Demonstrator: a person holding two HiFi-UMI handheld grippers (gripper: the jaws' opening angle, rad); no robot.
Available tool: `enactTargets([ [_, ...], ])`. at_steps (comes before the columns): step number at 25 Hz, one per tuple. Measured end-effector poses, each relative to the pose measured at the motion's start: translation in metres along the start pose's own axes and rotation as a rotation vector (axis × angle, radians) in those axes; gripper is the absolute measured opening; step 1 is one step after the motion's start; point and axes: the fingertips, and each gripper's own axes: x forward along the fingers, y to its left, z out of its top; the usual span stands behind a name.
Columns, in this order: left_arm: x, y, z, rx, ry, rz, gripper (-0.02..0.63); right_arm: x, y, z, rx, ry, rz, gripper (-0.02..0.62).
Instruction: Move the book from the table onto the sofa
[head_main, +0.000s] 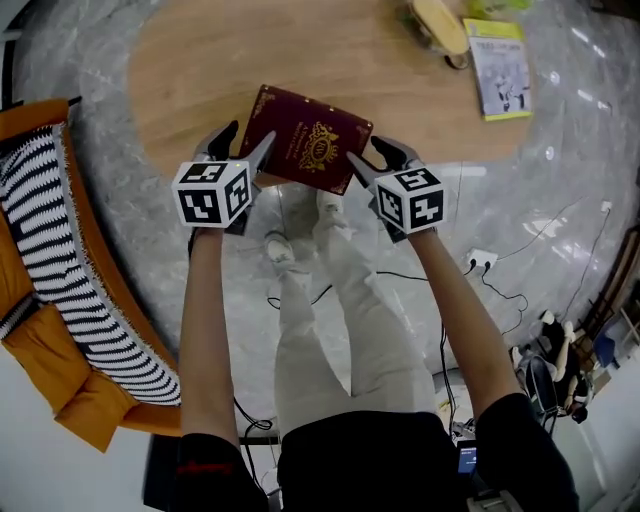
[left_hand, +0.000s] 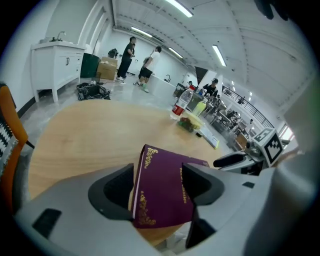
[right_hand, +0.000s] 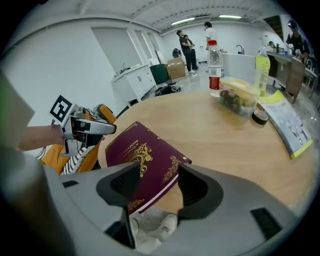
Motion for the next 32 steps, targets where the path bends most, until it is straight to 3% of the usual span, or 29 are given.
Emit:
enactTargets([
  [4, 0.011, 0.004, -0.007, -0.011, 0.087, -0.044, 0.345, 0.009, 0.002, -0.009, 0.085, 0.015, 0.009, 0.305],
  [12, 0.039, 0.009, -0.021, 0.078, 0.260, -0.072, 0.359, 0.028, -0.001, -0.024, 0.324, 0.014, 0.028, 0.319],
  [17, 0.048, 0.009, -0.023, 0.057, 0.315, -0.099, 0.360, 0.039, 0.001, -0.029, 0.406, 0.016, 0.052, 0.336],
  [22, 0.050, 0.002, -0.028, 0.005, 0.329, -0.158, 0.349, 0.043, 0.003, -0.031, 0.426, 0.028, 0.103, 0.336],
  [32, 0.054, 0.000, -0.028, -0.011, 0.308, -0.217, 0.342, 0.046, 0.003, -0.030, 0.420, 0.037, 0.122, 0.341],
])
